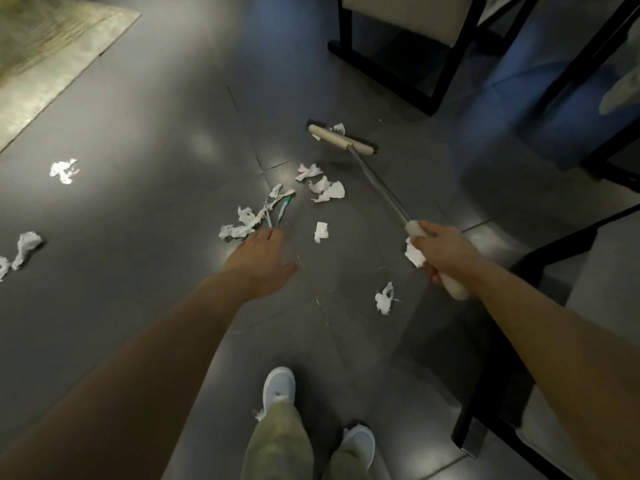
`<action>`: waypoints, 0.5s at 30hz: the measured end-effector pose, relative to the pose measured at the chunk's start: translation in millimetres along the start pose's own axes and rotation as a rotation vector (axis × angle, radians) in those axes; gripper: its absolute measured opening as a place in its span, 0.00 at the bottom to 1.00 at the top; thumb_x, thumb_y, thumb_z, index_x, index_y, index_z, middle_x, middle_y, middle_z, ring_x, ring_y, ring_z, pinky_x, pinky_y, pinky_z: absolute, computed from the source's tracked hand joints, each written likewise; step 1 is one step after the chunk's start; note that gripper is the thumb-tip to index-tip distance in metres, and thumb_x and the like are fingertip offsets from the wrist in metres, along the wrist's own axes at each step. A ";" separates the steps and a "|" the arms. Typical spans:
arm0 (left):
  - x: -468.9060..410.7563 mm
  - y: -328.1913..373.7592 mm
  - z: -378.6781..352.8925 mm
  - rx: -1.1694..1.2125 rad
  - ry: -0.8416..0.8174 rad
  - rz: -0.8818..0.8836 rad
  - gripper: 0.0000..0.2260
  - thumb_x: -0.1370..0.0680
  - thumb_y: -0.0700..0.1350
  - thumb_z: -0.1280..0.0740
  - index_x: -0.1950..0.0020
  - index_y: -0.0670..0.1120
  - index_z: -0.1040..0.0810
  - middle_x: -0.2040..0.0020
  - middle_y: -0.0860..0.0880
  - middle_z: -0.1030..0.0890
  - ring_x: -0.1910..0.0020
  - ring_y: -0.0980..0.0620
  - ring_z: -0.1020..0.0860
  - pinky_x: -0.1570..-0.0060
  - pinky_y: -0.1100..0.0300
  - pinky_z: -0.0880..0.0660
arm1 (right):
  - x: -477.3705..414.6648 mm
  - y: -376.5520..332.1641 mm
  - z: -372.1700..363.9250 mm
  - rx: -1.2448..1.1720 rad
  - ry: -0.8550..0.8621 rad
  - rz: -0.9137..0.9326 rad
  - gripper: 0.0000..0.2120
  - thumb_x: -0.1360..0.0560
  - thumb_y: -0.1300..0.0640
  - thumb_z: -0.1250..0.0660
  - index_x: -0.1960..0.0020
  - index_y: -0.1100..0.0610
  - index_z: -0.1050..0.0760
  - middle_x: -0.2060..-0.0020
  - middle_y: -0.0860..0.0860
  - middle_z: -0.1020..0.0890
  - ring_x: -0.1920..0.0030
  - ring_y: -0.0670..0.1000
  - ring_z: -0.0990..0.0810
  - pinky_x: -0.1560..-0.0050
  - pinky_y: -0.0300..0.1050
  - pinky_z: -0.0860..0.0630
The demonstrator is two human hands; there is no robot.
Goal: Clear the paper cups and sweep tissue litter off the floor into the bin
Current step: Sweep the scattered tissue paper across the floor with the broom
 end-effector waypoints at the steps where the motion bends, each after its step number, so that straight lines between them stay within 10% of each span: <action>1: -1.7 -4.7 2.2 0.001 0.003 0.000 0.27 0.21 0.53 0.38 0.26 0.45 0.41 0.26 0.46 0.38 0.27 0.46 0.41 0.30 0.52 0.41 | -7.1 -5.3 1.8 -0.012 0.017 -0.004 0.17 0.20 0.54 0.40 0.32 0.51 0.29 0.67 0.57 0.25 0.72 0.52 0.30 0.73 0.43 0.32; 15: -100.1 -105.8 53.9 -0.078 -0.010 -0.033 0.26 0.21 0.52 0.38 0.27 0.45 0.40 0.27 0.46 0.36 0.28 0.46 0.38 0.31 0.57 0.42 | -139.8 -80.6 -26.1 0.098 0.083 -0.116 0.15 0.20 0.60 0.44 0.39 0.68 0.27 0.71 0.59 0.26 0.72 0.55 0.30 0.66 0.47 0.30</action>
Point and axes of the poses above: each hand's wrist, its own x-axis away from the middle knuckle, its own z-axis out of the back of the hand, y = z × x, the point moved 6 cm from there along -x, towards the middle knuckle
